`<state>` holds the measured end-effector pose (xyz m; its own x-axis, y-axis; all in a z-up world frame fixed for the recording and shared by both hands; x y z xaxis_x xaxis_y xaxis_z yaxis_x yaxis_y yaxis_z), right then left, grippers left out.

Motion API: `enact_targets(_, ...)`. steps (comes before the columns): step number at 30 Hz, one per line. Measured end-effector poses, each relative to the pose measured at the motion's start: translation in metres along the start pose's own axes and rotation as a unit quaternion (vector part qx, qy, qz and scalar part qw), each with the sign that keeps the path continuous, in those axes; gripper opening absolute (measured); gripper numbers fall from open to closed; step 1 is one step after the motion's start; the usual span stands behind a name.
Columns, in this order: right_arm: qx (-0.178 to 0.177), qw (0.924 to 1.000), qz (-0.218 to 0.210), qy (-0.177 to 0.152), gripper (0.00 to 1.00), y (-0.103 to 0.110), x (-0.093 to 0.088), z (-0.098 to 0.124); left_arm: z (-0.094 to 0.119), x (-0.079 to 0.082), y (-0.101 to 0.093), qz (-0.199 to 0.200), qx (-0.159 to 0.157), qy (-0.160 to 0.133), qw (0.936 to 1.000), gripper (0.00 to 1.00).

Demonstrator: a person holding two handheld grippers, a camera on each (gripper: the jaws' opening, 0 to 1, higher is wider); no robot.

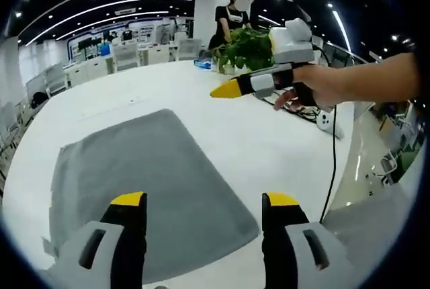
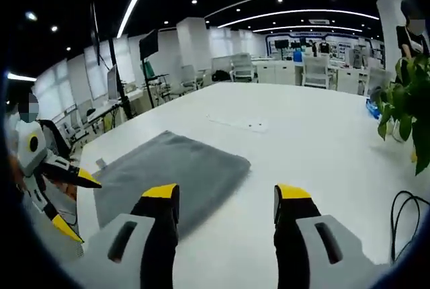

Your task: Fold the towel on the table until its edges align and the towel forms a compact rectangular stack.

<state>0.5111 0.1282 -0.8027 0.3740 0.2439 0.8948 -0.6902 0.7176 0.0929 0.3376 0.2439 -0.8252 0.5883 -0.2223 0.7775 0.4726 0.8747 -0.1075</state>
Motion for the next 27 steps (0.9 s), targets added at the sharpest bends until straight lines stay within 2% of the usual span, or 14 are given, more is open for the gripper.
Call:
enact_targets(3,0.001,1.0000,-0.007,0.006,0.55,-0.003,-0.003,-0.009,-0.004,-0.009,-0.011,-0.020,-0.006,0.020,0.9996,0.70)
enact_targets(6,0.007,0.9999,-0.010,0.010,0.55,0.000,-0.005,-0.013,-0.008,-0.017,-0.011,-0.021,-0.012,0.025,0.9994,0.69)
enact_targets(10,0.009,0.9998,-0.011,0.016,0.53,0.000,-0.007,-0.020,-0.011,-0.020,-0.018,-0.033,-0.016,0.032,0.9988,0.66)
enact_targets(12,0.006,0.9997,-0.014,0.018,0.50,0.000,-0.007,-0.021,-0.012,-0.022,-0.020,-0.055,-0.011,0.036,0.9978,0.65)
enact_targets(14,0.003,0.9996,-0.021,0.020,0.48,-0.001,-0.007,-0.024,-0.013,-0.023,-0.029,-0.057,-0.024,0.039,0.9973,0.62)
enact_targets(19,-0.004,0.9990,-0.028,0.035,0.43,-0.007,-0.014,-0.036,-0.018,-0.032,-0.041,-0.076,-0.040,0.049,0.9951,0.56)
enact_targets(25,0.001,0.9984,-0.023,0.052,0.41,-0.008,-0.020,-0.051,-0.023,-0.038,-0.044,-0.089,-0.050,0.063,0.9929,0.53)
enact_targets(27,-0.001,0.9983,-0.021,0.054,0.40,-0.010,-0.020,-0.055,-0.024,-0.039,-0.046,-0.096,-0.055,0.065,0.9918,0.49)
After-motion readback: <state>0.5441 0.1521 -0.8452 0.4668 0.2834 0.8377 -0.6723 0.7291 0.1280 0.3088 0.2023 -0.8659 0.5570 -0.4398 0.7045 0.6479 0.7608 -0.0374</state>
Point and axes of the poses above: the point that each gripper's makers call its tool centre point, and the gripper's own axes: z roughly backward along the fingers, y roughly to its left, x roughly out of its top, the point moved 1 cm from there along z, roughly backward along the fingers, and after that the axes turned 4 degrees about z, right-handed, at the moved point
